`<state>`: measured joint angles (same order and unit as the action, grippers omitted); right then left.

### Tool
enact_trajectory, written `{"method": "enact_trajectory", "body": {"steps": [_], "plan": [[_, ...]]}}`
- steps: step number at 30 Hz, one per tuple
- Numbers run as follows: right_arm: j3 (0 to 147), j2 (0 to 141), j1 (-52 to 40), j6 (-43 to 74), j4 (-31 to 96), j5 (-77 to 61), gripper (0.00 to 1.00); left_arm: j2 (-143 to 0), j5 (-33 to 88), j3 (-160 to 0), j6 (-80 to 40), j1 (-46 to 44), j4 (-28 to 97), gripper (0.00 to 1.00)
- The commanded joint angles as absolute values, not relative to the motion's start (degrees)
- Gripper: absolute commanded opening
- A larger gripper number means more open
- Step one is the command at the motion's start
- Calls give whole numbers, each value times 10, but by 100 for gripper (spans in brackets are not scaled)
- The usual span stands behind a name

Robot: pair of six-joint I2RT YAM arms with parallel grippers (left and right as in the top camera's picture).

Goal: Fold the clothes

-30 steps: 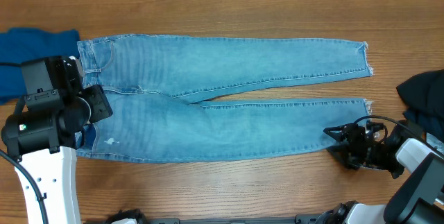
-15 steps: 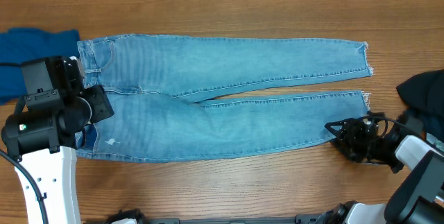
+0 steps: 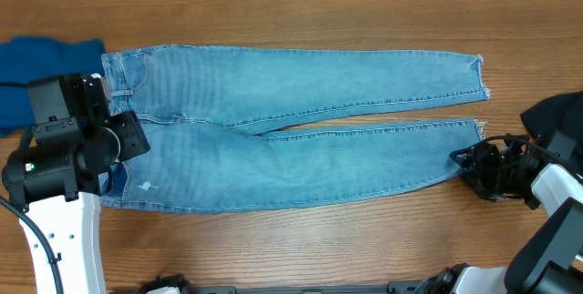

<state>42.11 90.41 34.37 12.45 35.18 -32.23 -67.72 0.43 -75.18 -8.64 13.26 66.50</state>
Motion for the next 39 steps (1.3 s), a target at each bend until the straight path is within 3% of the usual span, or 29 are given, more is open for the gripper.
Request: {"method": "enact_trajectory", "body": {"steps": [1, 5, 10, 13, 18, 19, 22, 26, 39], "plan": [[420, 907, 315, 161, 329, -331, 58, -674, 11, -761, -86, 135, 659, 57], [405, 908, 290, 204, 296, -328, 56, -674, 11, -761, -86, 135, 660, 58], [408, 907, 294, 212, 297, -296, 25, -674, 11, -761, -82, 135, 663, 58], [423, 905, 297, 192, 311, -296, 16, -674, 11, -761, -79, 135, 663, 58], [469, 885, 295, 161, 380, -290, 11, -674, 11, -761, -77, 135, 670, 58], [475, 881, 295, 161, 396, -282, 11, -674, 11, -761, -77, 135, 673, 58], [478, 878, 295, 161, 432, -260, 34, -674, 11, -761, -77, 135, 675, 57], [465, 880, 295, 163, 439, -208, 50, -674, 11, -761, -77, 135, 674, 57], [393, 908, 295, 183, 358, -197, 53, -674, 11, -761, -77, 135, 674, 57]]}}
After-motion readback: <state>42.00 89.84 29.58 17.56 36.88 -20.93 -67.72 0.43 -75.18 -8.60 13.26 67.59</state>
